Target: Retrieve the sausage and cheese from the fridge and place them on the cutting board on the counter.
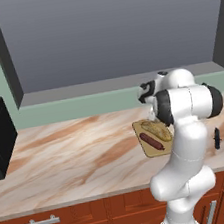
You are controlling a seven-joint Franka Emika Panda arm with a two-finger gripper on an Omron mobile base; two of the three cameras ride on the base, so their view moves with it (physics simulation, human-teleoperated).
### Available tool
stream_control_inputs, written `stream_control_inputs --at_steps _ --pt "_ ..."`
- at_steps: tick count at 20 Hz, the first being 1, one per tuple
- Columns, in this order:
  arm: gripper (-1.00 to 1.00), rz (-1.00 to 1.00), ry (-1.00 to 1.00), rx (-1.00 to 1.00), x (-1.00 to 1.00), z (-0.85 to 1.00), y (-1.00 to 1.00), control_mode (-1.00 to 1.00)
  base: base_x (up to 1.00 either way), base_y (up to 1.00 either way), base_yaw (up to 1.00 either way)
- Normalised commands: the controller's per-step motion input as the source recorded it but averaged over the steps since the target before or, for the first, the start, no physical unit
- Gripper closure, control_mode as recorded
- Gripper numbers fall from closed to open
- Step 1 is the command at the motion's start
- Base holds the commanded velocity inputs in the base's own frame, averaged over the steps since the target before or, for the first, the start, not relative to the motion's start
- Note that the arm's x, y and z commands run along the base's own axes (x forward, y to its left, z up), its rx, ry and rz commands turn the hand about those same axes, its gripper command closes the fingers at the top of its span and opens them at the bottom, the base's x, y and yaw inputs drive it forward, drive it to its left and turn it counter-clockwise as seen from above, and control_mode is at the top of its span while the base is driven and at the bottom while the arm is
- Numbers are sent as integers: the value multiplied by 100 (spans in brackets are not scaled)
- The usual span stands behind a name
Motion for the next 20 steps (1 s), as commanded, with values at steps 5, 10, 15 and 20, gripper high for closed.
stream_control_inputs --at_steps 5,10,15,20 --pt "-100 -3 -2 0 -54 20 5 -100 0 0 0" --pt "-100 0 -5 0 -5 19 20 -100 0 0 0" --pt "-100 0 -16 -4 1 61 0 -100 0 0 0" --pt "-100 0 -28 -15 -2 100 0 -100 0 0 0"
